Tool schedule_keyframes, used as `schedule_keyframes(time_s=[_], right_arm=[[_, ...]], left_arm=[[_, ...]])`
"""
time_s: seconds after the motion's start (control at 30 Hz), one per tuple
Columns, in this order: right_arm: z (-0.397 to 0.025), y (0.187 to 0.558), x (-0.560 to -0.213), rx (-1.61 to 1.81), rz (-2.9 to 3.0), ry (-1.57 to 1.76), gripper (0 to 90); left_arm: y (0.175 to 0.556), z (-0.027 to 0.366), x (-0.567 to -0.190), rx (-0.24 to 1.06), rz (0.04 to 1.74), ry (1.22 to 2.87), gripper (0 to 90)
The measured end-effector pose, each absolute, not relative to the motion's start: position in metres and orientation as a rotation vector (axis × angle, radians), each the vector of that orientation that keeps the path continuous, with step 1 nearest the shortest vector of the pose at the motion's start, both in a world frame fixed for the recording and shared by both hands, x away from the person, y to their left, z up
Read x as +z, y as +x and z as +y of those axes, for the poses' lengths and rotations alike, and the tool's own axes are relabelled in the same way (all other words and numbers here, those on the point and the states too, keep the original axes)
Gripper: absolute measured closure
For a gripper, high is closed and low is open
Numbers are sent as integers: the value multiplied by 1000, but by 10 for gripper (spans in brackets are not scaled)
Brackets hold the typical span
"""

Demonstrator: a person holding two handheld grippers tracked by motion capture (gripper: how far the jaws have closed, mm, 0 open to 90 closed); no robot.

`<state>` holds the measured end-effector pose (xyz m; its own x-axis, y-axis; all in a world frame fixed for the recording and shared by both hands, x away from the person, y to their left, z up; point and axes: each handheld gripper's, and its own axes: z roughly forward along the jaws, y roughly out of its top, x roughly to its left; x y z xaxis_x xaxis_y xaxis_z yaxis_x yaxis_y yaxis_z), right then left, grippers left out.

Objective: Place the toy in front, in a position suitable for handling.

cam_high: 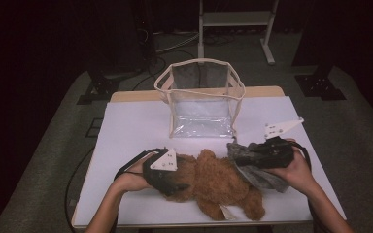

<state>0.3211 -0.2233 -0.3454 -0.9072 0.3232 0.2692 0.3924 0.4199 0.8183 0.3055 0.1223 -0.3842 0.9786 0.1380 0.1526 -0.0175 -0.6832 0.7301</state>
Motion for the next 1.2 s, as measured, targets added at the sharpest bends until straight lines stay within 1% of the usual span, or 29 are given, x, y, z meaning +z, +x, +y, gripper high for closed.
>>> schedule_keyframes(time_s=[0.03, 0.07, 0.1, 0.13, 0.17, 0.2, 0.27, 0.3, 0.4, 0.53, 0.67, 1.03, 1.2], right_arm=[[-214, 321, -343, -1518, -2590, -617, 712], [-214, 321, -343, -1518, -2590, -617, 712], [-198, 319, -343, -1510, -2576, -548, 712], [-198, 319, -343, -1510, -2576, -548, 712], [-183, 317, -347, -1474, -2584, -502, 711], [-177, 316, -351, -1441, -2606, -495, 710], [-173, 316, -355, -1404, -2637, -499, 710], [-170, 318, -365, -1363, -2665, -517, 712], [-174, 321, -369, -1375, -2653, -529, 713], [-185, 323, -373, -1383, -2638, -574, 714], [-194, 324, -376, -1392, -2622, -607, 714], [-199, 327, -380, -1408, -2596, -630, 714], [-202, 327, -380, -1411, -2594, -639, 714]], left_arm=[[306, 122, -384, 246, 86, 2310, 196], [307, 122, -384, 247, 85, 2312, 196], [309, 122, -385, 240, 94, 2303, 195], [309, 122, -385, 240, 94, 2303, 195], [309, 123, -385, 241, 92, 2300, 195], [309, 124, -385, 241, 95, 2298, 195], [309, 124, -385, 243, 93, 2298, 193], [308, 125, -385, 248, 94, 2290, 188], [308, 127, -385, 250, 95, 2267, 170], [308, 132, -384, 252, 94, 2234, 114], [308, 144, -386, 255, 122, 2179, 89], [306, 168, -388, 266, 185, 2127, 87], [306, 174, -399, 231, 212, 2151, 70]])
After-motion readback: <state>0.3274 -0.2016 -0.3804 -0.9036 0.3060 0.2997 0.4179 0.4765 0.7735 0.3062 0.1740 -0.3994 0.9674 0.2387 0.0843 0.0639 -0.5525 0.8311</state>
